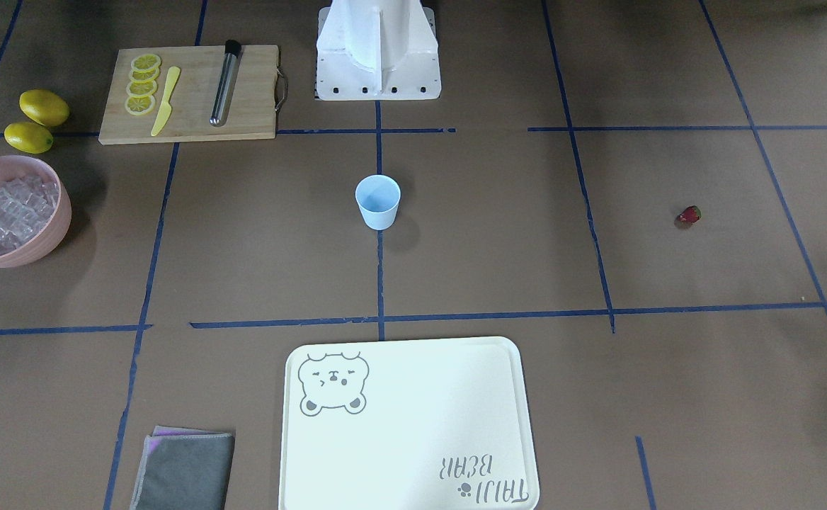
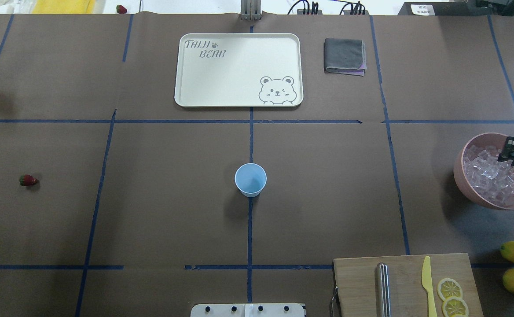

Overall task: Put ice and strawberries in cup
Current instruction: 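Close the right gripper on an ice cube and lift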

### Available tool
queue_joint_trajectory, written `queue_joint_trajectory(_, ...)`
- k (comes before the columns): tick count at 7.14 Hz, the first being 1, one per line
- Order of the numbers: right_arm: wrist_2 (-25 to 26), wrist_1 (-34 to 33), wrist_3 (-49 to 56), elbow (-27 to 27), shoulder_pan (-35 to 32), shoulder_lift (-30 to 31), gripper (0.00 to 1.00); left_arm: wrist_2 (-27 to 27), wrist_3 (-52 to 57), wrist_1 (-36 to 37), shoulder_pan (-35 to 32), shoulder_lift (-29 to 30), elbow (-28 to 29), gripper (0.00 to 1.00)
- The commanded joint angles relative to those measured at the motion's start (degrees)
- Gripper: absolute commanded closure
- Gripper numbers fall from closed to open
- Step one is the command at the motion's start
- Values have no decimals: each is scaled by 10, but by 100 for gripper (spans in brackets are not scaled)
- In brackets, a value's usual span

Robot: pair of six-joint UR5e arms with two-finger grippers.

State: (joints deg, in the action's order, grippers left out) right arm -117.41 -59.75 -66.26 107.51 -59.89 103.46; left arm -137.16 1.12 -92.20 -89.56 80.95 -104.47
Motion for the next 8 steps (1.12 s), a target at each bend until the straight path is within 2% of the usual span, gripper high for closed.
queue_joint_trajectory(1,-11,-2,73,21,-42,1,97,-11,0,-1,0,0,1,0)
queue_joint_trajectory(4,-20,-3,340,26,-55,-8,96,-12,-1,-1,0,0,-3,0)
queue_joint_trajectory(5,-53,-4,390,25,-53,-12,96,-11,-1,-1,0,0,-4,0)
queue_joint_trajectory(6,-122,-4,392,24,-55,-13,100,-12,-1,-1,0,0,-2,0)
queue_joint_trajectory(7,-159,-38,391,29,-57,-33,100,-12,-1,-1,0,0,1,0)
queue_joint_trajectory(8,-160,-128,390,49,-45,-84,100,-12,0,0,0,0,3,0)
